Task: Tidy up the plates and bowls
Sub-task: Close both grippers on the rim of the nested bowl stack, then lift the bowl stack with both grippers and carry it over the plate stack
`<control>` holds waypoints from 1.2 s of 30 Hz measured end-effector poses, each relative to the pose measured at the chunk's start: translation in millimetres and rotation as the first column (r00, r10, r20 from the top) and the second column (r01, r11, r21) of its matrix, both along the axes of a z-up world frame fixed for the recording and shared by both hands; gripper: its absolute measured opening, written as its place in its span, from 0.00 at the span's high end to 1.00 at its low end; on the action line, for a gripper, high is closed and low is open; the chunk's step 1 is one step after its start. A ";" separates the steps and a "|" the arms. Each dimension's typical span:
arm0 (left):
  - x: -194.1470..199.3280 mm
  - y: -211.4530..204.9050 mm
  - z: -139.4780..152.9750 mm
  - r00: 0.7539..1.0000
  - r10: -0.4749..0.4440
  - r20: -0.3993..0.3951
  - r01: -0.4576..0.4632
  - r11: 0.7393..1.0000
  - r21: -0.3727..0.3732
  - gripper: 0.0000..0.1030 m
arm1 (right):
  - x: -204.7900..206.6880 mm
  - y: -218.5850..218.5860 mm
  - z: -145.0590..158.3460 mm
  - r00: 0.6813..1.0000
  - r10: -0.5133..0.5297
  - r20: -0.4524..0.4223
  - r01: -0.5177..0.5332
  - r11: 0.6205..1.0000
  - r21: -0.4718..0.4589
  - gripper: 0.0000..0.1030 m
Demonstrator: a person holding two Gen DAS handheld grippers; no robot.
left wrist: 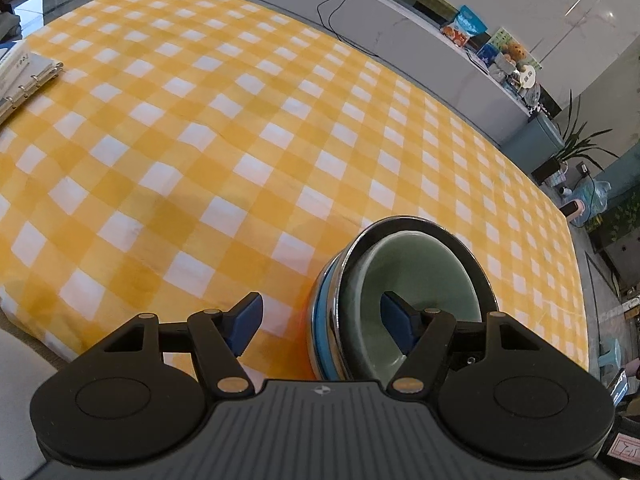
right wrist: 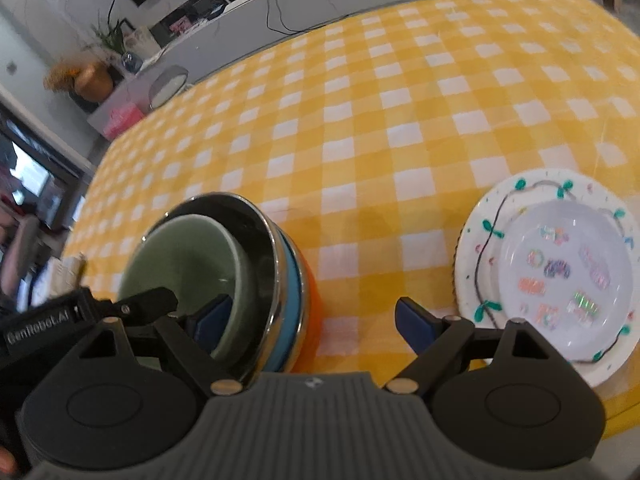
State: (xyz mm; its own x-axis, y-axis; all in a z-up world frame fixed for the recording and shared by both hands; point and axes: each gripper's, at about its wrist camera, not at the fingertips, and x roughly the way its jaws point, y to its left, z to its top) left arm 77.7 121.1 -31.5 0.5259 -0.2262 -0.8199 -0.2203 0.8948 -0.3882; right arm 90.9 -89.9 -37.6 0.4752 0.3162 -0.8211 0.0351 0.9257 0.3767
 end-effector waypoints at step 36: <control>9.3 6.0 -29.0 0.999 -0.006 -0.035 0.000 0.986 -0.168 0.49 | 4.3 -36.5 -41.9 0.987 -0.049 -0.152 0.105 0.916 0.388 0.45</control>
State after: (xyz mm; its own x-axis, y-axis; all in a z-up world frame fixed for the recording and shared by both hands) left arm 87.0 127.1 -60.6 0.4963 -0.3639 -0.7882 -0.2338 0.8183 -0.5250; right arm 95.2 -126.3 -79.4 0.4036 0.5939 -0.6960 0.1768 0.6958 0.6962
